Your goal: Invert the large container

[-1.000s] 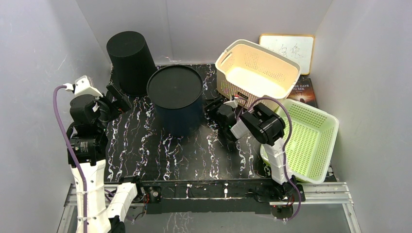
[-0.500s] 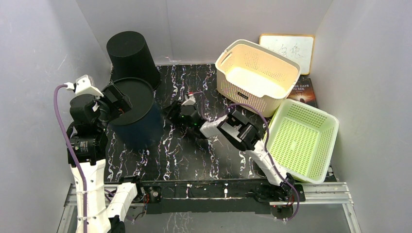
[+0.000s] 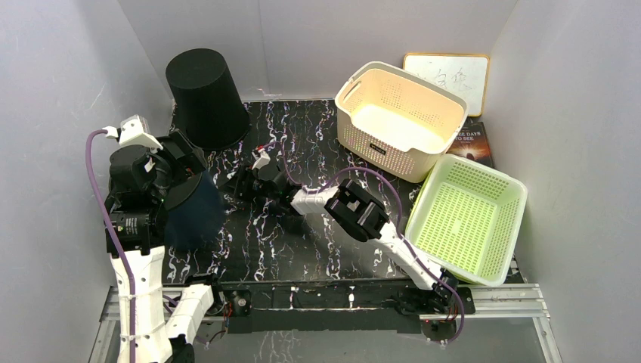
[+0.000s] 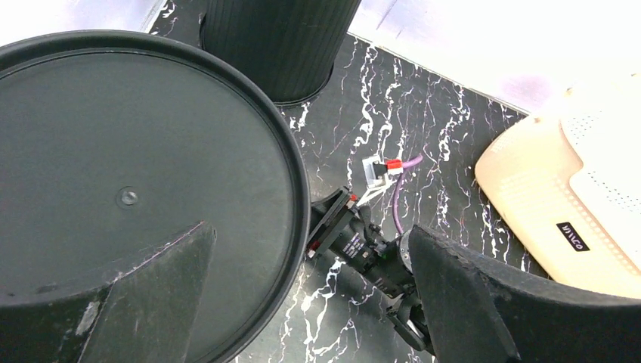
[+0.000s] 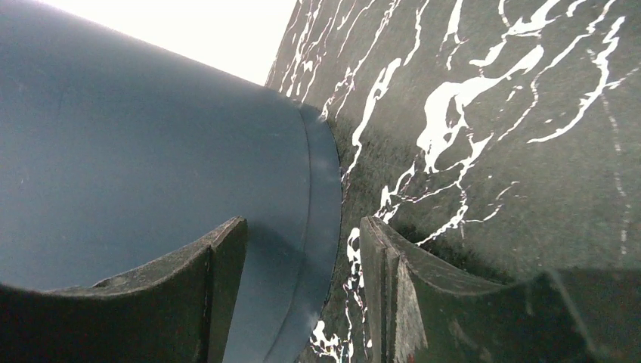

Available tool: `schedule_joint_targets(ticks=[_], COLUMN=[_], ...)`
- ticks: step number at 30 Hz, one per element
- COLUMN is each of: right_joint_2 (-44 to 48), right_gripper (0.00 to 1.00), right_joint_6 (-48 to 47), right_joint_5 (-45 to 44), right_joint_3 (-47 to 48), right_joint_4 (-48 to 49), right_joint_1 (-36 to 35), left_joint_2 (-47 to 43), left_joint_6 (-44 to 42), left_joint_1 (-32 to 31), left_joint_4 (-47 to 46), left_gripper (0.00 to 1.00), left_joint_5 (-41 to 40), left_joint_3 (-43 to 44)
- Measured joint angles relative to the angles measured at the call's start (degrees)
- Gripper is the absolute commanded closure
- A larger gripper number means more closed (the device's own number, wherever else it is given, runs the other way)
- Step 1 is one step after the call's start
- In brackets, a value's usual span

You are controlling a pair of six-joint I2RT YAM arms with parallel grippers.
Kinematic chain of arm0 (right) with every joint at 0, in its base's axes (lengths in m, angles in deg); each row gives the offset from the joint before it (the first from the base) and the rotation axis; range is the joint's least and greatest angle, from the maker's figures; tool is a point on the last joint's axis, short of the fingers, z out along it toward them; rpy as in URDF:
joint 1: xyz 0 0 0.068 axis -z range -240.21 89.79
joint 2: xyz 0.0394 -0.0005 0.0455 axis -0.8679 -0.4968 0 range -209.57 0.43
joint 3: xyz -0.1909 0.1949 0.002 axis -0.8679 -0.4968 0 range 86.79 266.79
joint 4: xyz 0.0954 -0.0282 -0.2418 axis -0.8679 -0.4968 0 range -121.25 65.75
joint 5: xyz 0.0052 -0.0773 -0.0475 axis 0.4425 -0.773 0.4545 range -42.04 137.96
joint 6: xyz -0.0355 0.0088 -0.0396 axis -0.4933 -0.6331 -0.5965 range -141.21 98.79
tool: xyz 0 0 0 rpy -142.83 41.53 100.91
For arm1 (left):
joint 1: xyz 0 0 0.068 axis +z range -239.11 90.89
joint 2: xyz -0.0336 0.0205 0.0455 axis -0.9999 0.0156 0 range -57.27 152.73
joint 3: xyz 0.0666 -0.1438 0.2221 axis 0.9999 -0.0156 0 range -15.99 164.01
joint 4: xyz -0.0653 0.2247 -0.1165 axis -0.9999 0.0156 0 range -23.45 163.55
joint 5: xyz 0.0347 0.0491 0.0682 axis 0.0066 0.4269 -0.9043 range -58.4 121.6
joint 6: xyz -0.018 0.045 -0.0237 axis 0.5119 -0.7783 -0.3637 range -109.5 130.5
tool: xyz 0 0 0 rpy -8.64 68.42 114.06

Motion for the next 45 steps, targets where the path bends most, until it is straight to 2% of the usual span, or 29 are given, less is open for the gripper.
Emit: schedule_joint_targets(ticks=[4,8,11,15,19,20,21,22,26,33,37,41,45], right_joint_2=[0.35,4.31,8.22,14.08,21.84,24.26,26.75,29.11,35.85,41.66,38.75,34.42,30.03], right_gripper=[0.45,0.45,0.43,0.38,0.27,0.2,0.07,0.03,0.02,0.02,0.06,0.18,0.2], right_joint_6=[-2.49,-5.97,-10.88,-21.11,-32.06,-34.71,-37.03,-39.08,-44.94,-49.2,-50.36,-51.45,-52.87], right_joint_5=[1.05,0.9,-0.94,-6.6,-15.39,-17.53,-19.58,-21.49,-25.79,-26.47,-26.43,-26.36,-26.6], right_joint_3=[-0.83,-6.08,-8.92,-9.57,-9.64,-9.73,-9.73,-9.68,-7.34,-5.9,1.29,8.72,13.97], right_joint_4=[0.24,-1.36,-6.56,-18.56,-29.18,-31.26,-33.14,-34.77,-40.98,-46.34,-52.43,-56.26,-59.89], right_joint_1=[-0.28,-0.33,-0.28,0.04,0.63,0.81,1.07,1.33,3.43,12.5,18.14,21.33,22.25], left_joint_2=[0.0,0.0,0.42,1.31,2.49,2.71,2.95,3.19,3.93,3.8,3.45,2.86,2.56], left_joint_6=[-0.02,-0.31,-0.9,-2.03,-3.26,-3.54,-3.78,-4.02,-4.66,-5.44,-5.7,-5.97,-6.1], left_joint_1=[0.0,0.0,0.0,0.0,0.0,0.0,0.0,0.0,0.0,0.0,0.0,0.0,0.0], left_joint_4=[-0.2,-0.28,-0.26,-0.26,-0.28,-0.31,-0.33,-0.31,-0.42,-0.92,-0.94,-0.96,-1.09], left_gripper=[0.02,0.02,0.02,0.02,0.02,0.02,0.02,0.02,0.02,0.02,0.02,0.02,0.02], left_joint_5=[0.46,1.33,2.38,3.93,5.57,6.08,6.64,7.13,8.74,9.73,9.9,10.1,10.14], left_joint_3=[-0.33,-0.35,-0.35,-0.35,-0.33,-0.33,-0.31,-0.17,0.98,1.18,1.18,1.18,1.18])
